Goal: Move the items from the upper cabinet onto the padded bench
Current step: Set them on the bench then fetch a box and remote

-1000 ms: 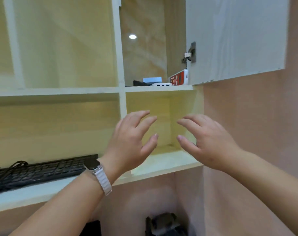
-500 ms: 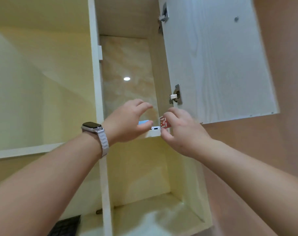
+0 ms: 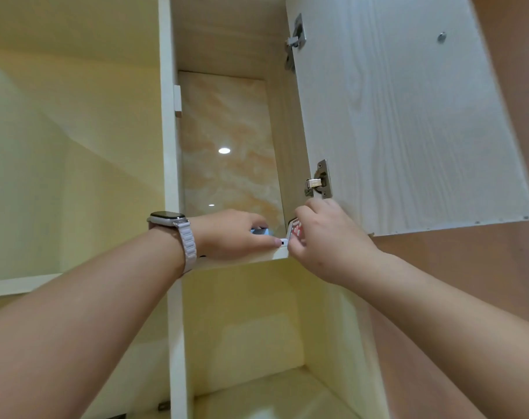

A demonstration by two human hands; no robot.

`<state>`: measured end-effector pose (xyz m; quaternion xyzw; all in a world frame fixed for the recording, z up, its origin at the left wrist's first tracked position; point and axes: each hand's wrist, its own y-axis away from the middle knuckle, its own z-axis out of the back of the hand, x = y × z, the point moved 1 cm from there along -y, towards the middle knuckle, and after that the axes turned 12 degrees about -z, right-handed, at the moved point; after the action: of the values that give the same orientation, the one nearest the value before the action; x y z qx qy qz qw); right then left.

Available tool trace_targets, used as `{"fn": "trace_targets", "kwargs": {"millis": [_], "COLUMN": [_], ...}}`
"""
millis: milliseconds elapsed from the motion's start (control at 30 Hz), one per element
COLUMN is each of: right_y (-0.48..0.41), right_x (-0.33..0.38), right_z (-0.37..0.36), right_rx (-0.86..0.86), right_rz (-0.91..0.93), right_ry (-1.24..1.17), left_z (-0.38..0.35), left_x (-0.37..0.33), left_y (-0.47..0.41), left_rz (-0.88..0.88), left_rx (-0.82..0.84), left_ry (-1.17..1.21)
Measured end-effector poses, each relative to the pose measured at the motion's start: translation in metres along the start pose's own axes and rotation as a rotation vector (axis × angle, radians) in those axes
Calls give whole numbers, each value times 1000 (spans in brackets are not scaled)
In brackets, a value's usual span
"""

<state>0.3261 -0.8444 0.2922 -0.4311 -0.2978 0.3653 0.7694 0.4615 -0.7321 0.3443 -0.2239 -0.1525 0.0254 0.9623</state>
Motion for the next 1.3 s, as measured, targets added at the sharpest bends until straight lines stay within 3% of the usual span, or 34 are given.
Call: {"fn": "trace_targets", "kwargs": {"millis": [333,600,733,900,1133,1300], "right_y": [23,28,38,52,69,72], "right_x": [-21,-21,-24,-30,-36,-38], "right_z": [-11,-10,-9,-10,-4,-5], "right_rx": [-255,-395,-426,-417,-380,-333], "right_rz": [228,203,193,112,40,-24], "right_ry": [-29,-63,-58,-16,18,-22], "left_z": [-7,-8,-8,-12,-22,-23], "left_x": [-5,-2,-7,-15,-19,-14], "left_y": [20,21,27,34,48,47], "left_rz": [-167,-162,-156,-158,-195,-119], "left_rx": [-232,-370,-453,-443,-755,-770], "left_ry": [-148,-78,-103,-145,-460,-484]}}
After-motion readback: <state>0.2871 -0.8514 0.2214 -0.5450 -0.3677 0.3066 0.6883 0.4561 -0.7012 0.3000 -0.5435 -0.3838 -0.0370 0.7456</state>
